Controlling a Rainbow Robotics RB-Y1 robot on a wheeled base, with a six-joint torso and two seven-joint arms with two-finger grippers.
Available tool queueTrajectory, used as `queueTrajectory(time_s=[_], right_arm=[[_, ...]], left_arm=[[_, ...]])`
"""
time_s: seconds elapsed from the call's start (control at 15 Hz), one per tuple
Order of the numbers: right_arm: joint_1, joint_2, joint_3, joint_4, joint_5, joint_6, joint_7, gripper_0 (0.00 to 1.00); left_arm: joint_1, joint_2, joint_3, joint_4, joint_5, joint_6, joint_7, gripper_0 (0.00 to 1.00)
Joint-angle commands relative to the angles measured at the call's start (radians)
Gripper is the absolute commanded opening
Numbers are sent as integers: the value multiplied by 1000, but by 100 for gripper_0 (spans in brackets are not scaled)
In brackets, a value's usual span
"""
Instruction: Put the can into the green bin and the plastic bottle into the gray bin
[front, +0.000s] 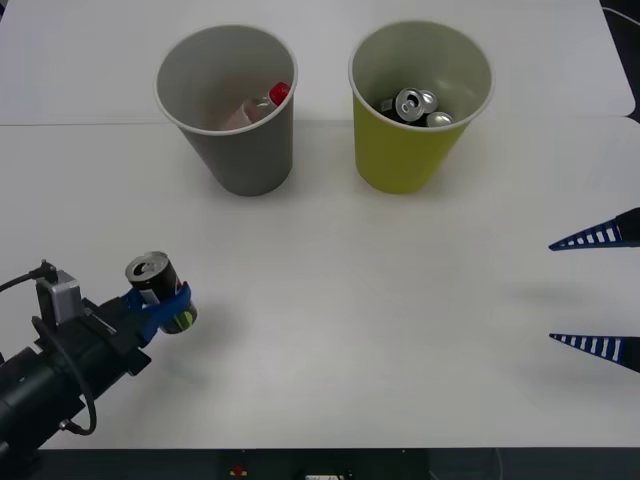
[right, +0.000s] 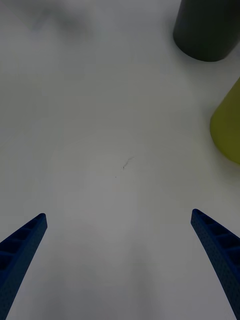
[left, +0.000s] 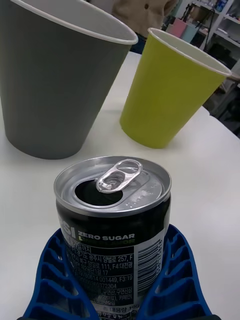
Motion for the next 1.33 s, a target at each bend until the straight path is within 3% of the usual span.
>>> queueTrajectory(time_s=[0.07, 0.4, 0.6, 0.8, 0.93, 1.07, 1.2, 1.33], right_arm=[[0, 0, 0, 0, 0, 0, 0, 100], [0, 0, 0, 0, 0, 0, 0, 100], [0, 0, 0, 0, 0, 0, 0, 100], [0, 0, 0, 0, 0, 0, 0, 100], [0, 0, 0, 0, 0, 0, 0, 100], [0, 0, 0, 0, 0, 0, 0, 100], [0, 0, 0, 0, 0, 0, 0, 100], [0, 0, 0, 0, 0, 0, 0, 100]], left_arm=[[10, 34, 59, -63, -167, -17, 249, 0], [4, 48, 295, -178, -598, -258, 921, 0], [-21, 47, 360, -270, -790, -330, 1234, 0], [-81, 47, 369, -330, -933, -394, 1461, 0], [-125, 45, 372, -352, -1000, -437, 1562, 0], [-171, 37, 375, -352, -1045, -495, 1577, 0], [-240, 8, 398, -355, -1101, -617, 1668, 0], [-321, -49, 439, -353, -1163, -761, 1668, 0]])
